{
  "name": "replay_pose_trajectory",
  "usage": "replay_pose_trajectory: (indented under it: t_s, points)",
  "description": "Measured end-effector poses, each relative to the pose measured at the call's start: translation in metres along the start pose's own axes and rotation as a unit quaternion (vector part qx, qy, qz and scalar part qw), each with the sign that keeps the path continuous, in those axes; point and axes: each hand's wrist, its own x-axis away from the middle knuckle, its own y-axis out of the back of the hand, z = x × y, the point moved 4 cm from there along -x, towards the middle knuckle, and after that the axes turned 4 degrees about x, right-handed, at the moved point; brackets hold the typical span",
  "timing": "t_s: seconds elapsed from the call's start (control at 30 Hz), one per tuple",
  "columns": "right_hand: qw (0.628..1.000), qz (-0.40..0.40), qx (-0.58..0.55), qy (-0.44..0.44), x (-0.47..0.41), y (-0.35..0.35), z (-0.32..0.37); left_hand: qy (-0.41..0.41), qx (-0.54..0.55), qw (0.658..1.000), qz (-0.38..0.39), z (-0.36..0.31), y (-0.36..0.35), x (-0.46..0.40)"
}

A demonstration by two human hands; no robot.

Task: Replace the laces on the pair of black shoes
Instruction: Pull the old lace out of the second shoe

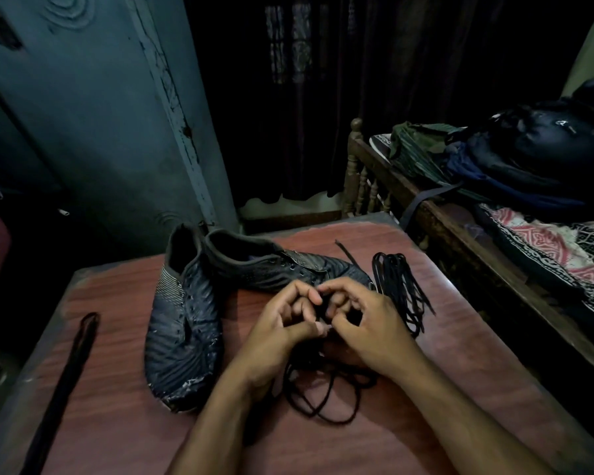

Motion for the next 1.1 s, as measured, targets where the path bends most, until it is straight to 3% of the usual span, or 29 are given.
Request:
replay_pose_trajectory:
  t_s: [0.1,0.23,0.4,0.57,0.77,0.9,1.0,1.1]
  points:
    - [0.995,0.018,0.084,0.043,-0.001,-0.009,0.003,0.012,0.024,1.000,0.013,-0.001,-0.003,0.000]
    - [0.995,0.009,0.080,0.056,-0.001,-0.009,0.003,-0.017,0.020,1.000,-0.004,-0.002,0.004,0.000]
    - [0.995,0.042,0.065,0.066,0.003,-0.009,0.006,-0.031,-0.122,0.973,-0.191,0.007,0.020,-0.005]
    - [0.987,0.077,0.117,0.075,0.007,-0.011,0.009,-0.016,-0.234,0.959,-0.162,0.013,0.018,-0.006]
    - [0.988,0.080,0.105,0.083,0.009,-0.005,0.020,-0.022,-0.189,0.965,-0.182,0.008,0.022,-0.007]
    - [0.999,0.020,-0.028,0.005,-0.006,0.028,0.022,-0.045,-0.172,0.960,-0.214,0.001,0.021,-0.006]
    - [0.995,-0.049,0.068,-0.055,-0.046,0.042,-0.002,-0.091,-0.191,0.950,-0.229,-0.004,0.022,-0.007]
    - [0.974,-0.024,0.196,-0.114,-0.091,0.038,-0.036,-0.099,-0.173,0.953,-0.230,-0.006,0.020,-0.007]
